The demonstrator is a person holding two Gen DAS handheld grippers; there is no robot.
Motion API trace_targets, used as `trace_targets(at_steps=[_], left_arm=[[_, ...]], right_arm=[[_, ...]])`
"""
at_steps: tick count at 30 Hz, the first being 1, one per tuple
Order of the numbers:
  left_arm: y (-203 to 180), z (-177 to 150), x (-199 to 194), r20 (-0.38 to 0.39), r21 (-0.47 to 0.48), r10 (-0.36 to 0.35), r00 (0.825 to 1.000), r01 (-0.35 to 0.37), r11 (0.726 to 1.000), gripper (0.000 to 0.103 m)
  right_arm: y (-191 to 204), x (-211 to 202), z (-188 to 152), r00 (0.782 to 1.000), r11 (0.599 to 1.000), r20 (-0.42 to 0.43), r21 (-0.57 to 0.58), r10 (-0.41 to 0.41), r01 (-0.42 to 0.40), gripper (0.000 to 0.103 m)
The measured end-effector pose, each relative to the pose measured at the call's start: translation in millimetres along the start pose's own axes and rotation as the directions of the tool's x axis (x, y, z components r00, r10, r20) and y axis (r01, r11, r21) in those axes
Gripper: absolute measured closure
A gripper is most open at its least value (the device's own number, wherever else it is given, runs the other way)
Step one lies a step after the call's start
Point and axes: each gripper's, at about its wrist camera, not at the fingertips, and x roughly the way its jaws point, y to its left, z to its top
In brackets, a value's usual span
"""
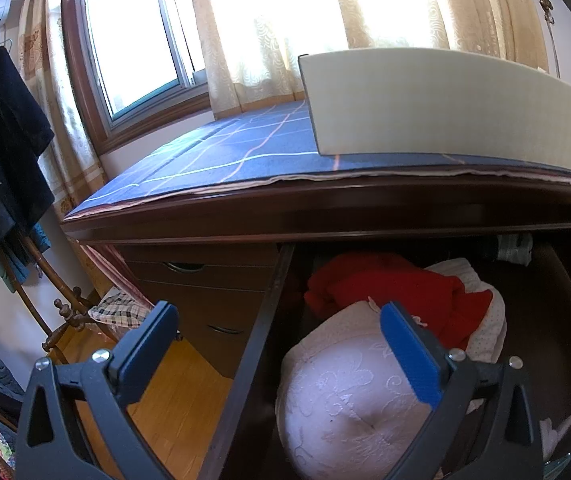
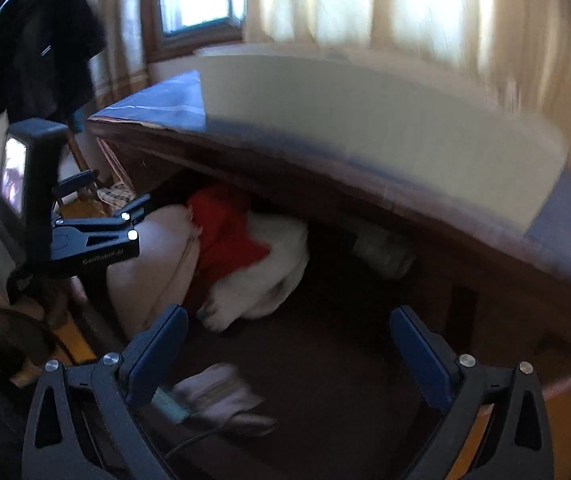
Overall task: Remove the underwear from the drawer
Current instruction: 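Move the open right gripper back down into the drawer, then grasp the beige knit sock with the right gripper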
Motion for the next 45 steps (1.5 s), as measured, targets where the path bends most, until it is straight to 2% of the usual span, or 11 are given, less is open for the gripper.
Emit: trace_targets(at_steps=[3, 6, 9, 13, 17, 20, 22, 26, 32, 37, 45], left_arm=[[-0.5, 0.5, 0.2, 0.0, 0.003, -0.002, 1.0, 0.002, 1.0, 0.0], [-1.0, 1.6, 0.6, -0.001, 0.004, -0.005, 1.0, 0.005, 1.0, 0.0], [-0.1, 2.3, 1.1, -0.001, -0.001, -0.01, 1.0, 0.01, 1.0, 0.0], [0.8, 2.0, 0.9, -0.001, -0.005, -0.011, 1.0, 0.011, 1.0, 0.0], [1.6, 2.0, 1.1, 0.001, -0.009, -0.008, 1.0, 0.008, 1.0, 0.0], [2.0, 1.6, 0.8, 0.004, -0.006, -0.01, 1.0, 0.01, 1.0, 0.0], [0.1, 0.4, -0.2, 0.008, 0.002, -0.01, 1.0, 0.01, 1.0, 0.0], [-1.1, 0.0, -0.4, 0.009, 0.004, -0.01, 1.0, 0.01, 1.0, 0.0], [-0.4, 0.4, 0.0, 0.009, -0.007, -0.018, 1.0, 0.018, 1.0, 0.0], [0.4, -0.1, -0.5, 0.011, -0.009, -0.02, 1.0, 0.02, 1.0, 0.0], [2.4, -0.2, -1.2, 0.014, -0.017, -0.025, 1.0, 0.025, 1.0, 0.0]], right_arm=[[-9.8, 14.5, -11.5, 0.991, 0.977, -0.079, 0.195, 0.107, -0.09, 0.001], [-20.7, 10.8, -23.2, 0.973, 0.924, -0.127, 0.359, 0.19, -0.133, 0.001], [-32.2, -6.8, -34.3, 0.953, 0.868, -0.131, 0.462, 0.273, -0.185, 0.001], [-40.4, -35.1, -38.5, 0.94, 0.833, -0.146, 0.518, 0.31, -0.194, 0.001], [-40.1, -40.5, -30.5, 0.925, 0.831, -0.169, 0.514, 0.341, -0.212, 0.001], [-28.2, -8.9, -25.6, 0.928, 0.887, -0.263, 0.445, 0.264, -0.126, 0.001], [-24.7, 15.5, -27.2, 0.915, 0.895, -0.31, 0.434, 0.257, -0.104, 0.001], [-27.5, 48.3, -32.8, 0.89, 0.863, -0.335, 0.493, 0.308, -0.113, 0.001], [-14.6, 78.9, -36.7, 0.85, 0.874, -0.424, 0.479, 0.315, -0.084, 0.001], [2.2, 94.4, -34.1, 0.833, 0.899, -0.472, 0.433, 0.288, -0.066, 0.001], [-8.0, 108.1, -45.7, 0.798, 0.845, -0.491, 0.533, 0.348, -0.041, 0.001]])
